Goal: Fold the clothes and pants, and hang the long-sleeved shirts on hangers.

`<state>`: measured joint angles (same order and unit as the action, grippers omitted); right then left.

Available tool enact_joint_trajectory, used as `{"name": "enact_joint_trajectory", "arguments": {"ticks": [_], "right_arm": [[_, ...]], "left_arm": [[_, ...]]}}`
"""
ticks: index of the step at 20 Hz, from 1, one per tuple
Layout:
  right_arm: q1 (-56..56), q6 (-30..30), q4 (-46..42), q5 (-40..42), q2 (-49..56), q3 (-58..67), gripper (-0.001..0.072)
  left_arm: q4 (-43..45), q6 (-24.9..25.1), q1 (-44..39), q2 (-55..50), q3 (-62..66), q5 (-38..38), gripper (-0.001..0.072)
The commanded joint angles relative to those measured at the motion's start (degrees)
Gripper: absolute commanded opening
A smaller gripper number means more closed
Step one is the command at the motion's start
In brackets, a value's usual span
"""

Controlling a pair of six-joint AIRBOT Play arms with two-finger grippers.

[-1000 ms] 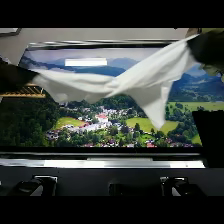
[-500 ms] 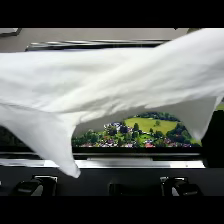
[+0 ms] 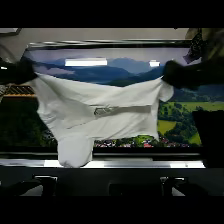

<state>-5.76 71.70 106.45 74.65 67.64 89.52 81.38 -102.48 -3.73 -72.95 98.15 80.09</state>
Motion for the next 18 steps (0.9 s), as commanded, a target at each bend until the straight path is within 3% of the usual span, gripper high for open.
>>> {"name": "enact_joint_trajectory", "arguments": {"ticks": [1, 4, 8, 9, 10, 11, 13, 15, 18], "right_arm": [[-0.04, 1.55, -0.63, -2.19, 16.59, -1.81, 0.0040], [-0.02, 1.55, 0.48, -12.24, 28.68, -1.81, 0.0039], [-0.04, 1.55, 2.03, -20.22, 35.12, -1.79, 0.0040], [-0.04, 1.55, 2.25, -21.24, 35.28, -1.79, 0.0047], [-0.02, 1.55, 2.62, -21.68, 35.08, -1.79, 0.0102], [-0.02, 1.62, 2.60, -20.87, 34.73, -1.49, 0.0158], [0.70, 4.72, 2.75, -14.95, 33.64, 0.63, 0.0202], [2.97, 8.68, 2.80, -5.68, 31.67, 3.56, 0.0404], [9.73, 15.28, 0.37, 2.34, 25.42, 3.89, 0.0419]], "left_arm": [[0.09, 2.03, -0.24, -18.27, -0.85, -2.08, 0.0017], [-0.46, 2.03, -0.63, -29.81, -0.79, -5.29, 0.0017], [-1.01, 2.03, -0.79, -35.69, -0.74, -6.54, 0.0017], [-0.98, 2.23, -0.76, -35.76, -0.76, -6.93, 0.0017], [-0.98, 2.23, -0.76, -35.60, -0.68, -7.37, 0.0017], [-0.98, 2.27, -0.74, -35.52, -0.20, -7.28, 0.0035], [-0.98, 5.68, -0.76, -35.01, 1.51, -6.10, 0.0312], [-0.90, 7.65, -0.20, -33.64, 4.13, -2.97, 0.0338], [-0.74, 7.58, 2.05, -28.59, 5.92, 3.85, 0.0337]]}}
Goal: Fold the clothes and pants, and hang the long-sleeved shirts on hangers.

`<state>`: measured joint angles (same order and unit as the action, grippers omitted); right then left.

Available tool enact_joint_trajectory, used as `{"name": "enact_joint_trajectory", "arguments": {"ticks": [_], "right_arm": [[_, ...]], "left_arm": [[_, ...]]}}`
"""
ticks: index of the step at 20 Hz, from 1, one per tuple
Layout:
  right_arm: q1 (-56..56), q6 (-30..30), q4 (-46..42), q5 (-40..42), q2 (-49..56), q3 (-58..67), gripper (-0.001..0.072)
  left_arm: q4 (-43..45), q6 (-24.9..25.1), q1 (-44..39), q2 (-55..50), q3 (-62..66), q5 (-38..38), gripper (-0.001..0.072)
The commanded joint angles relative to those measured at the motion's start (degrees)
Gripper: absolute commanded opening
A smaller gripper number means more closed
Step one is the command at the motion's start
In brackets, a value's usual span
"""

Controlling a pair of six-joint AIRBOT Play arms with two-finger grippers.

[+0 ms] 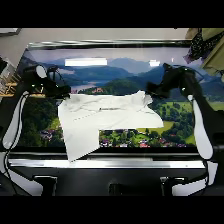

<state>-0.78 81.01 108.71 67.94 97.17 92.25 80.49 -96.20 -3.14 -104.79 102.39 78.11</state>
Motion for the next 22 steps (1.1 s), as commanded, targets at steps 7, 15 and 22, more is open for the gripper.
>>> {"name": "enact_joint_trajectory", "arguments": {"ticks": [7, 15, 22], "right_arm": [[24.74, 13.75, 6.62, 10.99, -17.46, -21.20, 0.0488], [26.88, 24.22, 17.00, -0.39, -18.93, -37.68, 0.0486], [26.86, 28.04, 21.73, -0.39, -11.80, -38.10, 0.0479]], "left_arm": [[-2.40, 1.95, 9.35, 20.63, -8.00, 7.67, 0.0337], [-2.40, 1.97, 11.98, 26.51, -15.30, 6.91, 0.0335], [-2.29, 1.92, 11.98, 26.49, -15.30, 6.95, 0.0333]]}}
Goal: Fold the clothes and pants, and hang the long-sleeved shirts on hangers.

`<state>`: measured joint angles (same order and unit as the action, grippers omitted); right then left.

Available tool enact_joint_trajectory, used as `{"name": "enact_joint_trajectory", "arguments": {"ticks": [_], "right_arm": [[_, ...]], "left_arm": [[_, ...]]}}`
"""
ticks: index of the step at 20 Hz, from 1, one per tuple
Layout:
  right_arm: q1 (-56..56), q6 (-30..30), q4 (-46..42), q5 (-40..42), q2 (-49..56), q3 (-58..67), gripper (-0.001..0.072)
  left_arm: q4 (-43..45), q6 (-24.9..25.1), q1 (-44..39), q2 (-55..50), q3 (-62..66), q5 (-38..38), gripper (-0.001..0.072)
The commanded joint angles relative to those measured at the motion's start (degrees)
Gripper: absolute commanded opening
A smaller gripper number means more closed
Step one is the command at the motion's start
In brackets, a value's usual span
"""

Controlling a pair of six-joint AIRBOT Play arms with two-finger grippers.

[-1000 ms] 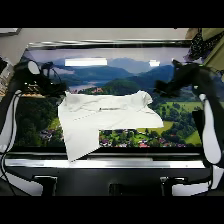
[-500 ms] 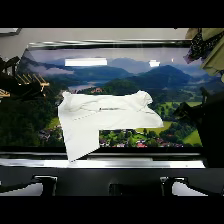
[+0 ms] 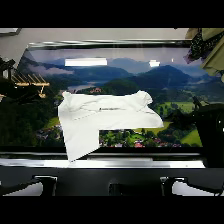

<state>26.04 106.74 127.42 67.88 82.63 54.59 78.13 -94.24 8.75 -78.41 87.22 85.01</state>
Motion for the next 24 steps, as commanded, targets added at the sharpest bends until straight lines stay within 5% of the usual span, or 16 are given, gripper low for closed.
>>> {"name": "enact_joint_trajectory", "arguments": {"ticks": [1, 8, 10, 13, 16, 19, 24], "right_arm": [[-0.28, 2.78, 3.72, -0.59, 3.61, -0.44, 0.0479], [-8.79, 0.61, 1.40, -3.39, 6.32, -0.44, 0.0434], [-9.57, 0.37, -0.15, -4.07, 6.32, -0.44, 0.0350], [-9.40, 0.02, -0.13, -4.04, 6.29, -0.44, 0.0046], [-9.40, -0.02, 0.35, -2.43, 6.21, -0.44, 0.0040], [-9.40, -0.04, 0.46, -0.35, 4.76, -0.44, 0.0040], [-9.42, -2.60, 0.50, 0.00, 1.31, -0.44, 0.0041]], "left_arm": [[0.07, -0.04, 0.09, 0.11, -0.13, 0.04, 0.0333], [-0.09, -3.93, 0.59, 0.20, -0.13, 0.72, 0.0335], [-0.09, -3.91, 1.90, 0.28, -0.28, 1.22, 0.0334], [-0.11, -3.91, 5.77, 2.14, -4.72, 0.96, 0.0334], [-4.81, -3.04, 10.69, 5.84, -15.82, -2.95, 0.0334], [-18.16, 3.37, 14.03, 7.54, -28.48, -8.55, 0.0333], [-27.43, 11.74, 12.76, 6.25, -42.84, -20.17, 0.0333]]}}
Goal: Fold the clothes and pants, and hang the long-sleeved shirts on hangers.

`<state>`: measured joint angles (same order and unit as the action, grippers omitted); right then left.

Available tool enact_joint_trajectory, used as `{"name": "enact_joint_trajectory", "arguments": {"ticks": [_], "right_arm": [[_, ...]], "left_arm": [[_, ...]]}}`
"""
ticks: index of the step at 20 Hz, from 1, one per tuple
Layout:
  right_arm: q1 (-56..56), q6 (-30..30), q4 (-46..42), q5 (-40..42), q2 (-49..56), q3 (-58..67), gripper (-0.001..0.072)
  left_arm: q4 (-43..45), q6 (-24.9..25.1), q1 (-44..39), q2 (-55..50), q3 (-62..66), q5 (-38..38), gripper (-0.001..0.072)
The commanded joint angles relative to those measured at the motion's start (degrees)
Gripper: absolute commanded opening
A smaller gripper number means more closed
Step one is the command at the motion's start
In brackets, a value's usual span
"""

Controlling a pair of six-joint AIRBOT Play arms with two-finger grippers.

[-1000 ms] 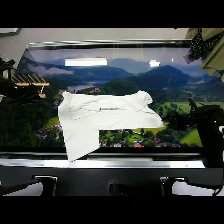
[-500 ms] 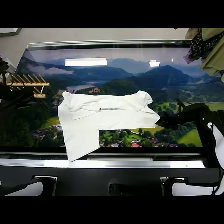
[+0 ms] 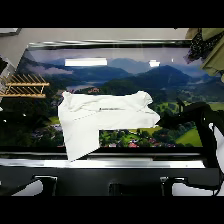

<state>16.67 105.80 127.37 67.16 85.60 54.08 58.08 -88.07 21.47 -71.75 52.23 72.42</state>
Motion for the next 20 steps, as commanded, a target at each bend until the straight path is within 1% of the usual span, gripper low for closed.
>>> {"name": "enact_joint_trajectory", "arguments": {"ticks": [1, 4, 6, 11, 15, 17, 18, 19, 20], "right_arm": [[-0.04, -2.16, 0.57, 0.74, -2.19, 0.07, 0.0041], [-0.04, -2.67, 0.96, 1.20, -3.58, 0.07, 0.0041], [-0.04, -3.19, 1.01, 1.84, -4.46, 0.07, 0.0041], [-0.04, -3.87, 1.05, 2.47, -5.84, 0.07, 0.0041], [-0.09, -4.28, 1.16, 3.08, -6.23, 0.07, 0.0041], [-0.09, -4.24, 1.18, 3.50, -6.47, 0.07, 0.0041], [-0.09, -4.07, 1.42, 3.67, -6.75, 0.07, 0.0040], [-0.09, -2.97, 2.10, 3.85, -7.08, 0.07, 0.0040], [-0.11, -1.55, 3.56, 3.93, -7.34, 0.07, 0.0040]], "left_arm": [[-9.07, 6.91, -0.17, -1.38, -9.16, -8.94, 0.0333], [-11.19, 10.19, -1.68, -5.05, -9.86, -8.98, 0.0333], [-11.19, 10.80, -3.04, -6.56, -9.84, -9.33, 0.0333], [-11.19, 11.19, -4.79, -9.64, -9.84, -9.57, 0.0333], [-11.19, 11.17, -4.79, -9.90, -9.84, -10.45, 0.0332], [-11.96, 11.85, -4.81, -9.88, -9.81, -10.38, 0.0292], [-13.20, 12.70, -4.85, -9.81, -9.81, -10.34, 0.0142], [-15.08, 13.53, -4.94, -9.81, -9.77, -10.34, 0.0058], [-17.55, 14.69, -5.18, -9.79, -9.62, -10.34, 0.0017]]}}
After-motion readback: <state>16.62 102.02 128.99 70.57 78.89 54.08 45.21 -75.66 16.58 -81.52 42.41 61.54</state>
